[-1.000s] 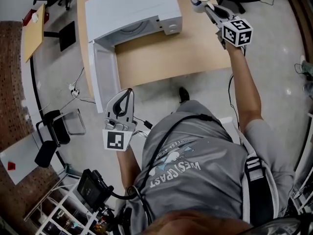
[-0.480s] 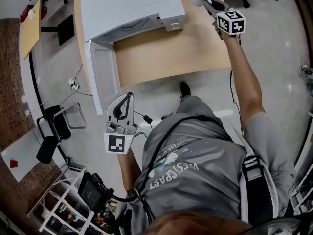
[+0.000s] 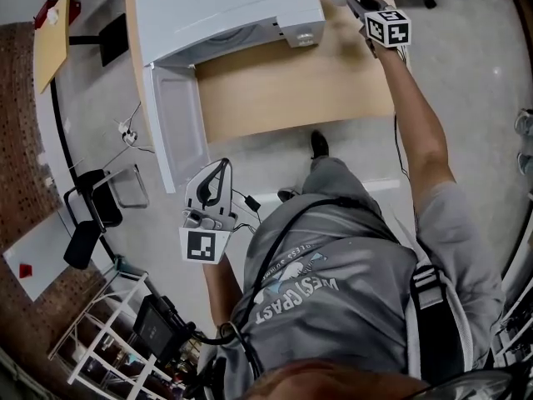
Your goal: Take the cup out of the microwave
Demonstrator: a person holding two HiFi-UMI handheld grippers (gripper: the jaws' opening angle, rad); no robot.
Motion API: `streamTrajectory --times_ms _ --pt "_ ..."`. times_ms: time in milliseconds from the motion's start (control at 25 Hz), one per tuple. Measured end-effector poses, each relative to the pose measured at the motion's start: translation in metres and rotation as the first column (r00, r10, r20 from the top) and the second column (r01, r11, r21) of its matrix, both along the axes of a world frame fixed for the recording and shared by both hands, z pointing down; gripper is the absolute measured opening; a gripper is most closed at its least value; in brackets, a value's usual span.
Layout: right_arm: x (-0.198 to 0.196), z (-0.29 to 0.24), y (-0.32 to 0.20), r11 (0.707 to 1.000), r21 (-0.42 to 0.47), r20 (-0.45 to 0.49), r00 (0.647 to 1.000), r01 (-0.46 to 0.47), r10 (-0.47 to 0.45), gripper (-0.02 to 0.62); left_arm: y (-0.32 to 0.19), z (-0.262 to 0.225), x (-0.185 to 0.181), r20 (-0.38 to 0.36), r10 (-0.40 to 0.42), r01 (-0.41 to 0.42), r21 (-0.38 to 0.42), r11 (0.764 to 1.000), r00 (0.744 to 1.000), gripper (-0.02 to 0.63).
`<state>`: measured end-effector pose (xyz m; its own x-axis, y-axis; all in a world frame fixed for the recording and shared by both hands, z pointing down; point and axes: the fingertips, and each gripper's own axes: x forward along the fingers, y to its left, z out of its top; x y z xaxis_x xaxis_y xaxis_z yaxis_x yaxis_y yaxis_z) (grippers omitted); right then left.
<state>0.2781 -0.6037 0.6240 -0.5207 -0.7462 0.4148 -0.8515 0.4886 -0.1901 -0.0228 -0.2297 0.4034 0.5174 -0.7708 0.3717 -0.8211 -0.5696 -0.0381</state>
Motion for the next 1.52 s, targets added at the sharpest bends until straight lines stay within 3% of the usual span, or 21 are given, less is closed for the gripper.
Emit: streamTrajectory --times_ms 160,280,320,480,1000,1160,1240,1320,1520 --pt "-0.026 0.043 -0.018 0.998 -0.026 0.044 0.998 0.055 -0.054 0.067 -0.005 0.017 0.010 0.069 0.053 -0.055 0.031 0.998 0.996 0.043" --pt "0.007 0.066 -0.028 0.999 -0.046 -0.005 1.000 -0.006 0.006 0.067 -0.012 0.055 0.013 0.095 0.076 -0.064 -0.116 0.991 0.993 0.043" --pt "0.012 0.063 -0.028 0.999 -0.040 -0.018 1.000 -0.018 0.017 0.067 -0.013 0.055 0.014 0.085 0.082 -0.072 -0.121 0.990 0.993 0.043" --pt "-0.007 0.053 -0.019 1.000 -0.024 -0.039 0.999 0.005 -0.006 0.067 -0.013 0.043 0.015 0.078 0.117 -0.112 -0.064 0.992 0.990 0.043" --pt "-0.013 0.062 -0.004 0.999 -0.007 -0.031 0.999 -0.034 0.034 0.067 -0.004 0.043 -0.002 0.089 0.157 -0.150 -0.085 0.985 0.984 0.043" --pt "-0.018 0.078 0.006 0.998 -0.028 0.017 0.998 -0.055 0.055 0.067 0.015 0.040 -0.008 0.140 0.183 -0.170 -0.100 0.980 0.973 0.043" --pt "-0.026 0.079 0.009 0.999 -0.029 0.046 0.998 -0.040 0.041 0.067 0.016 0.037 -0.012 0.050 0.078 -0.073 -0.096 0.993 0.996 0.043" --pt "-0.024 0.069 0.008 0.999 -0.003 0.043 0.998 -0.044 0.044 0.067 0.010 0.032 -0.011 -0.058 -0.019 0.014 -0.089 0.996 0.998 0.043" --pt "-0.008 0.065 0.008 0.999 0.022 -0.023 0.998 -0.050 0.050 0.068 0.004 0.033 0.000 -0.058 0.014 -0.018 -0.075 0.997 0.998 0.043"
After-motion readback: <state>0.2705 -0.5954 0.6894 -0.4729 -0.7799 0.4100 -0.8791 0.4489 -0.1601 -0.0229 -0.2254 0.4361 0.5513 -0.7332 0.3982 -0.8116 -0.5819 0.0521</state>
